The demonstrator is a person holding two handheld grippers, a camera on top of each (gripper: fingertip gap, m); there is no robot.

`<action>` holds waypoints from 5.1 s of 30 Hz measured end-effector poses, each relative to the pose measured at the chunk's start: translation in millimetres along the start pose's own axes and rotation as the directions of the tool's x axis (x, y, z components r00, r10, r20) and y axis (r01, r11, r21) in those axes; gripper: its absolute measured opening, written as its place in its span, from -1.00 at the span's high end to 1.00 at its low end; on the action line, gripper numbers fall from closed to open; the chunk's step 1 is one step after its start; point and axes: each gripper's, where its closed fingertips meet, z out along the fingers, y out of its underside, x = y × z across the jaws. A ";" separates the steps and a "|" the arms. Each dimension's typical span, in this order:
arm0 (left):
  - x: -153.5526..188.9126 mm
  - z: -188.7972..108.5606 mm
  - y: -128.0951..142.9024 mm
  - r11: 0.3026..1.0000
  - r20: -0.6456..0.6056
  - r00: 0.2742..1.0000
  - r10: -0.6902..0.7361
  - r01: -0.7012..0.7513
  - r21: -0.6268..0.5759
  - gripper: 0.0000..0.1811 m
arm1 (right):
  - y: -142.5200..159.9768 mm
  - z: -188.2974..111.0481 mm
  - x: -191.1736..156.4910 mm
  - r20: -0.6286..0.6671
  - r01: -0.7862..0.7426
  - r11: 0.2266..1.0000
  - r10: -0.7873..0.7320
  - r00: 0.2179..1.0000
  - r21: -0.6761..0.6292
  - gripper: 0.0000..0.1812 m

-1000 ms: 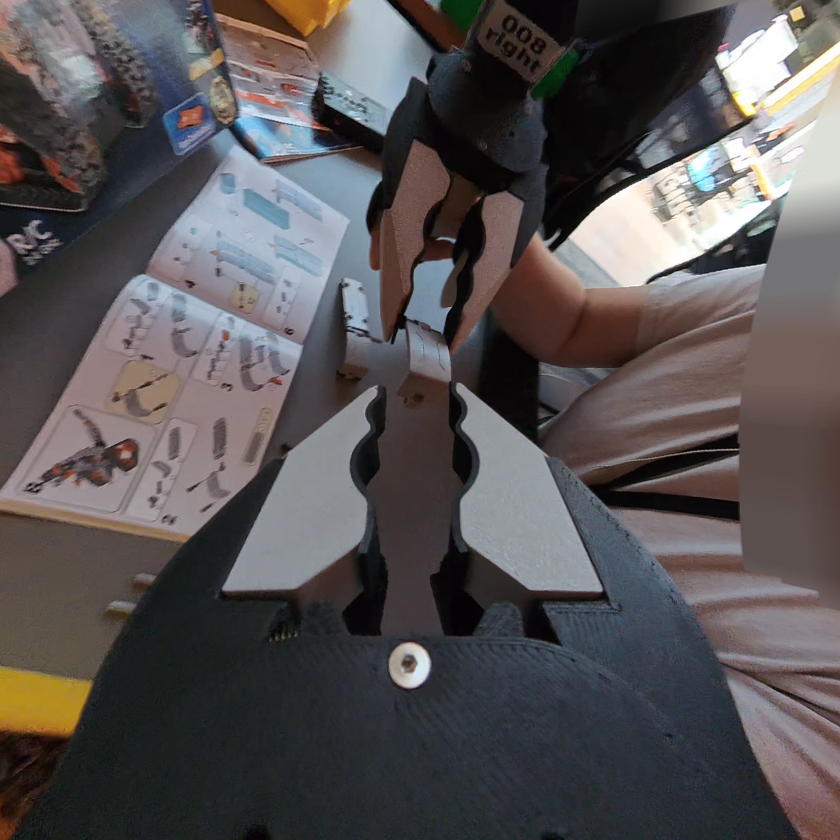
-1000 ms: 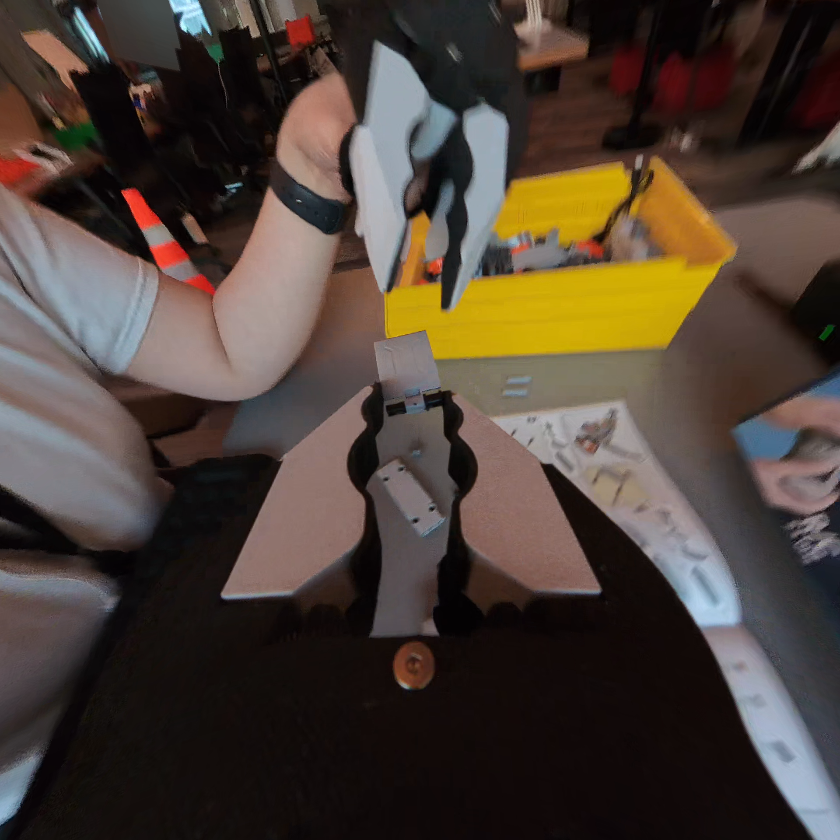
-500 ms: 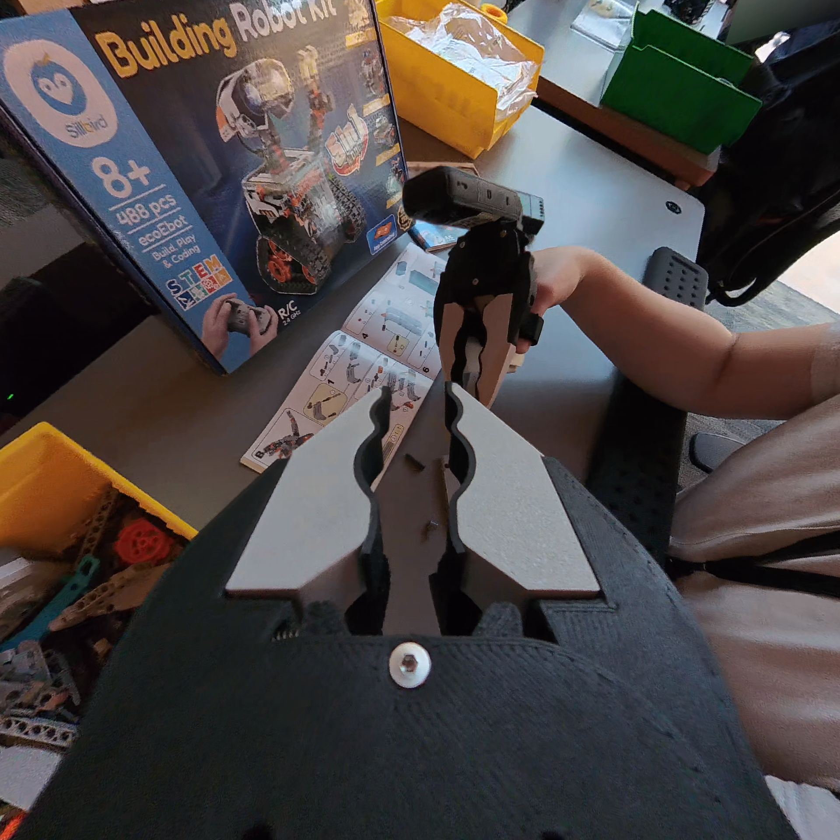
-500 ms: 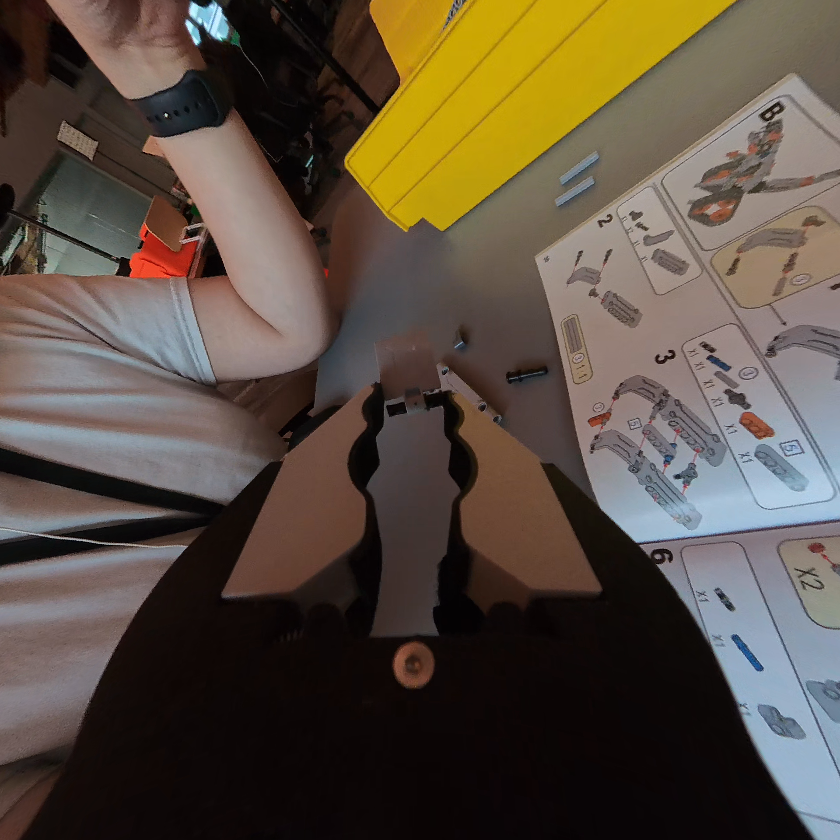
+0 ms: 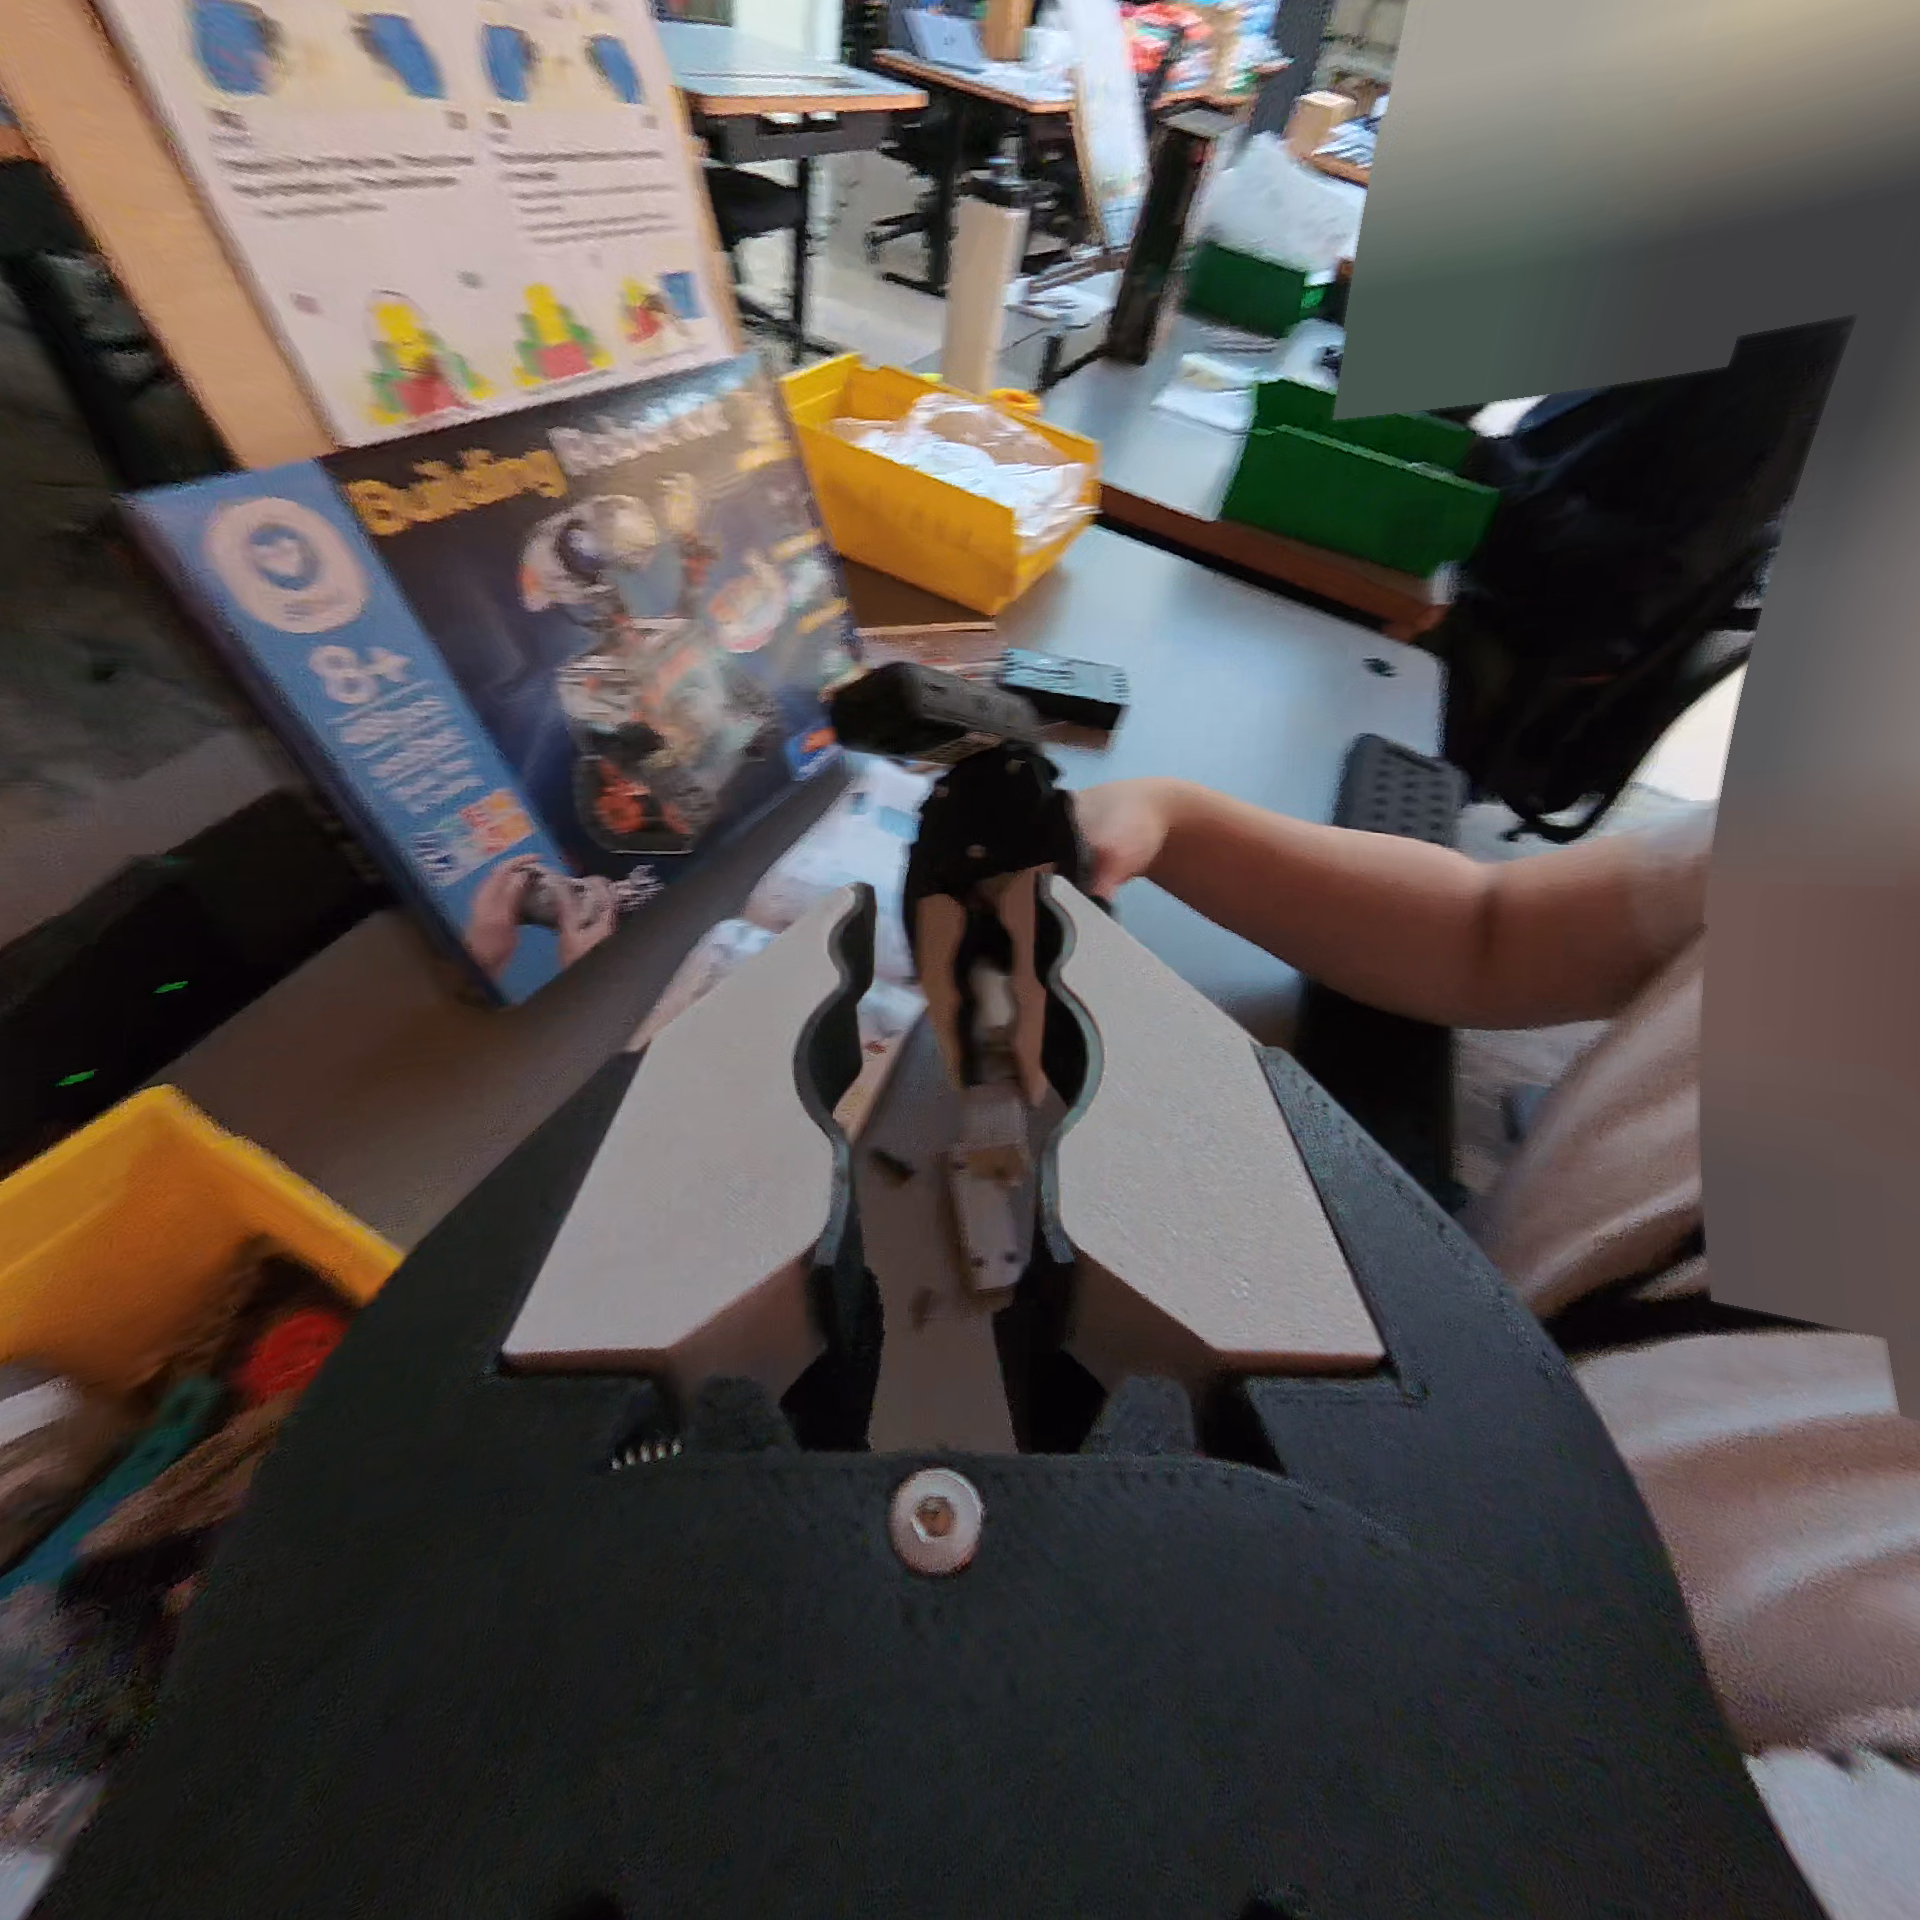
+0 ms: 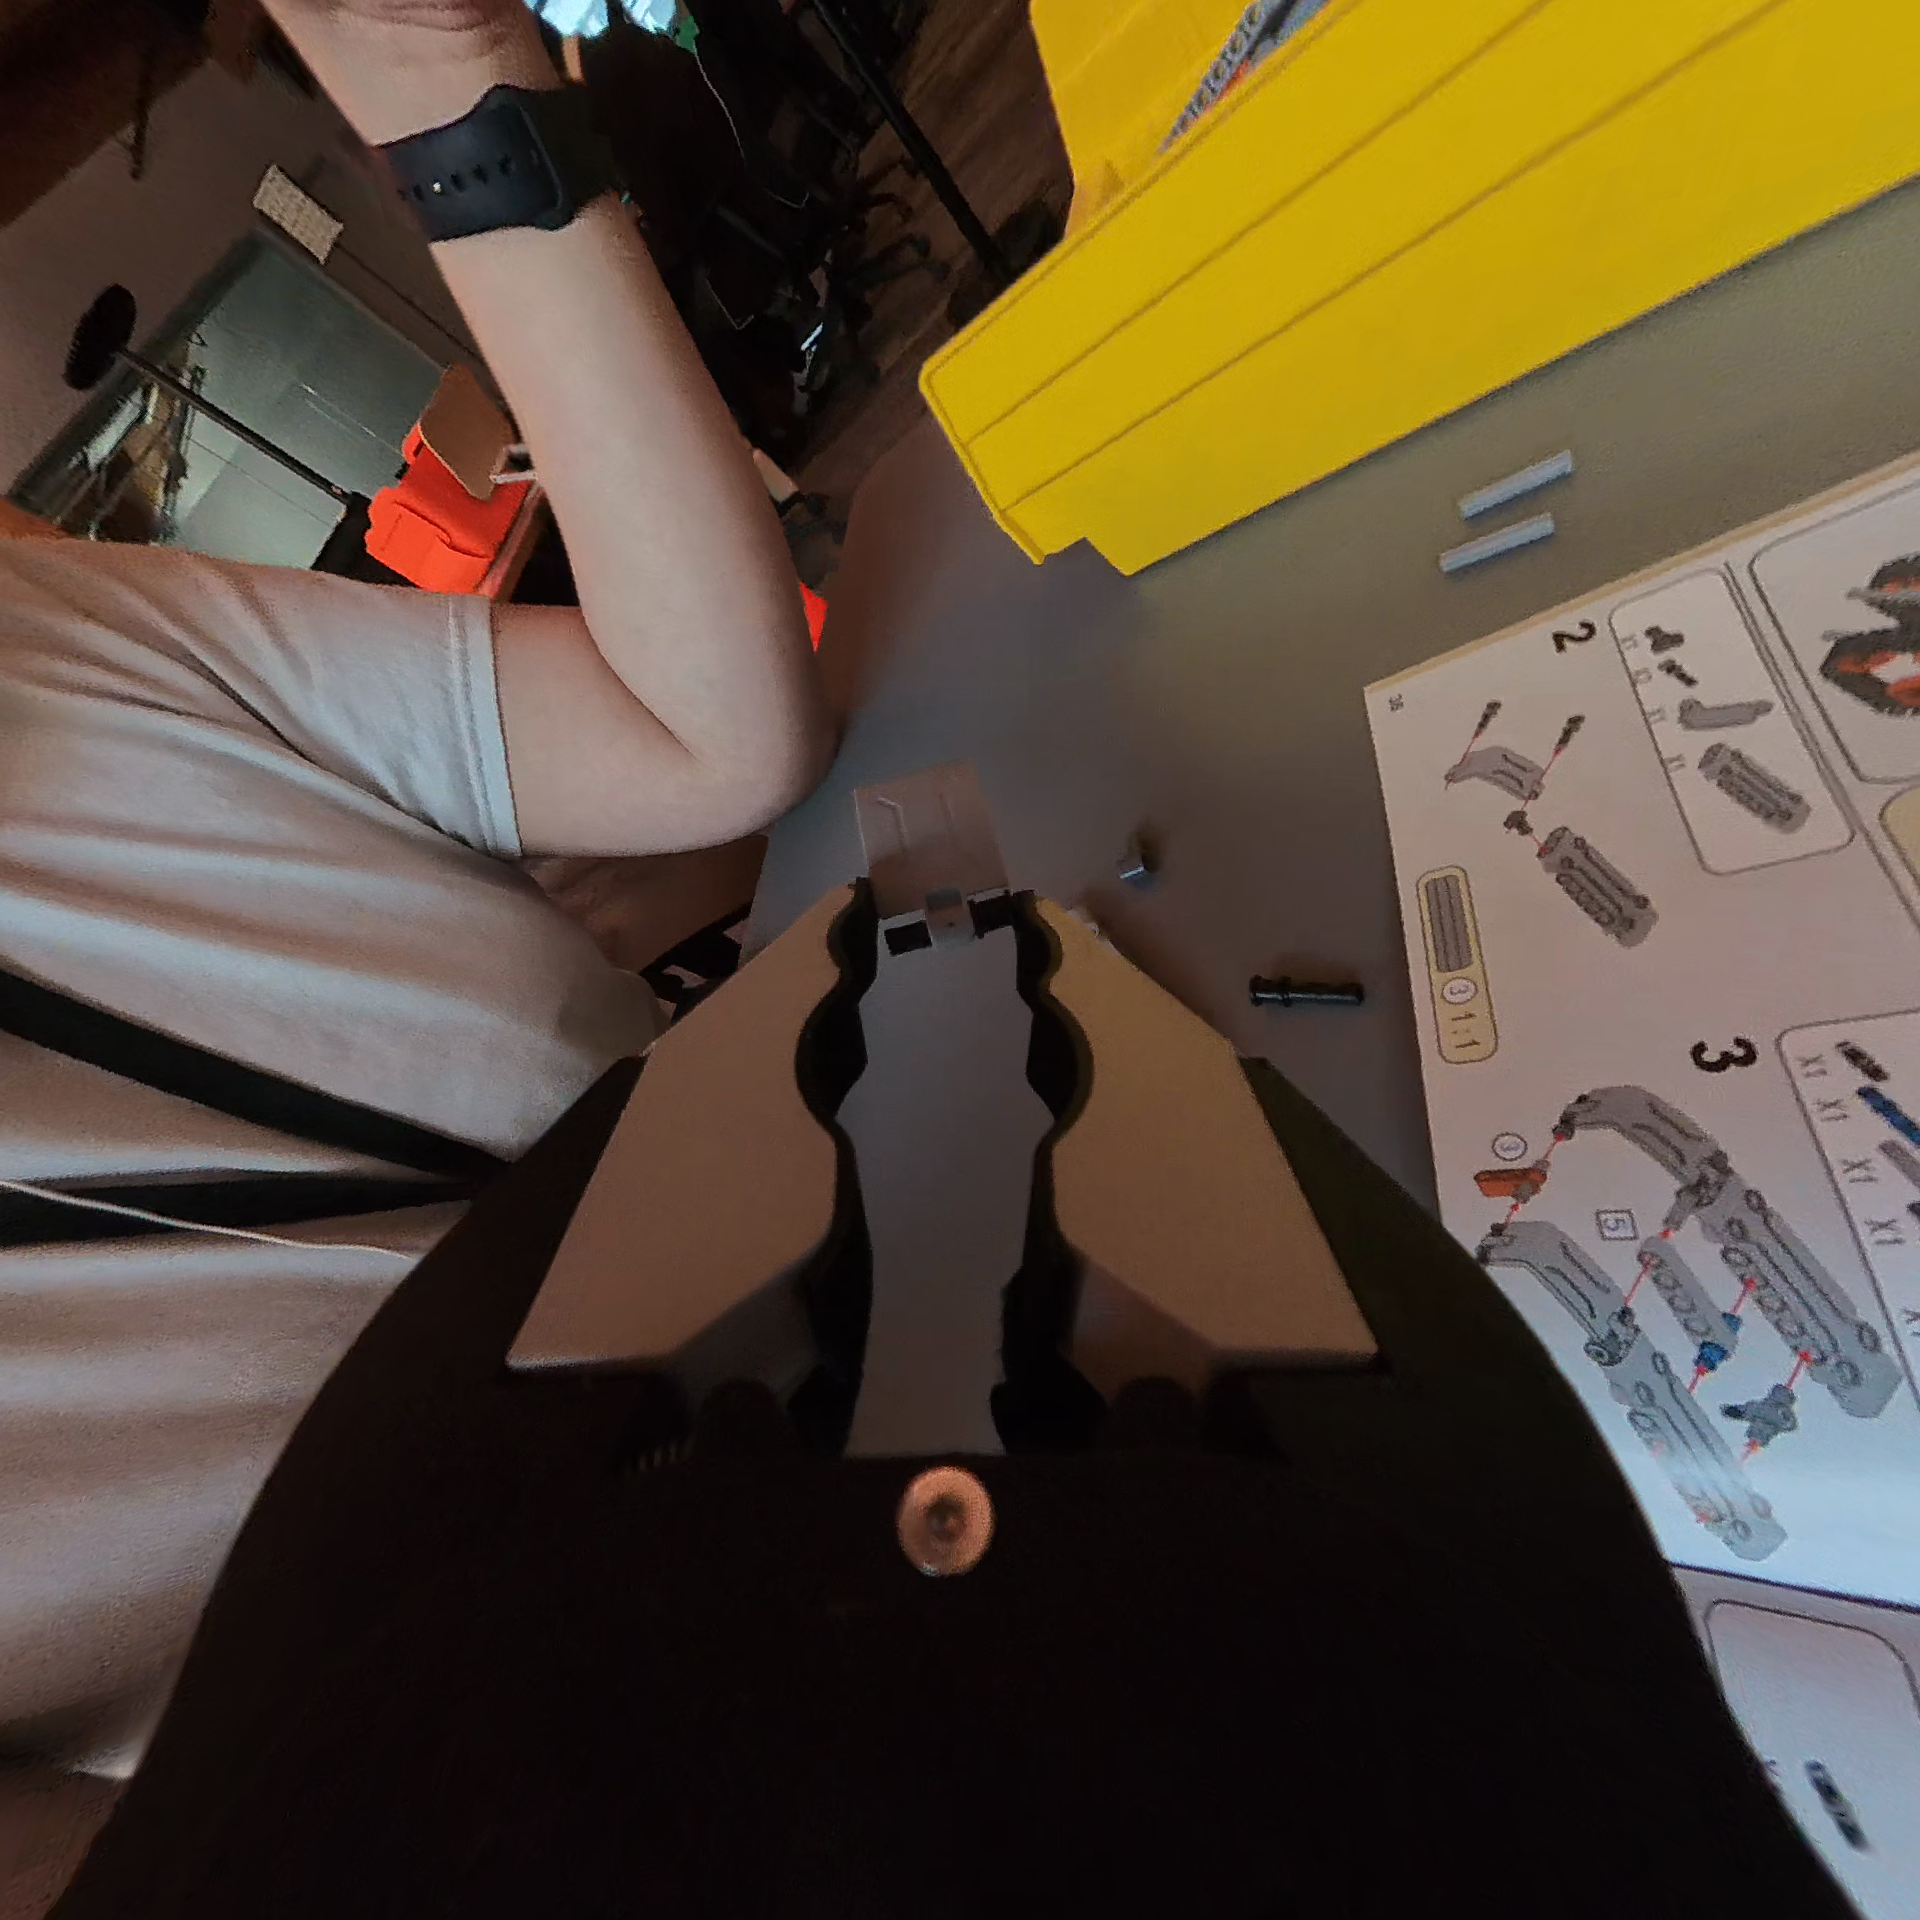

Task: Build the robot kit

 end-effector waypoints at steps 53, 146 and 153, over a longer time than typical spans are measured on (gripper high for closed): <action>94.6 56.2 126.7 0.888 -0.377 0.917 -0.129 0.276 0.367 0.99 | -26.7 -26.9 -58.4 0.106 0.025 0.911 -0.075 0.992 0.412 0.68; 56.1 89.5 171.3 0.939 -0.140 0.961 -0.238 0.264 0.219 0.69 | -21.9 -60.9 7.2 0.118 -0.309 0.486 0.383 0.916 0.818 1.00; 54.0 87.4 171.4 0.940 -0.119 0.966 -0.231 0.253 0.228 0.75 | -11.1 -65.3 25.8 0.144 -0.359 0.415 0.466 0.873 0.836 1.00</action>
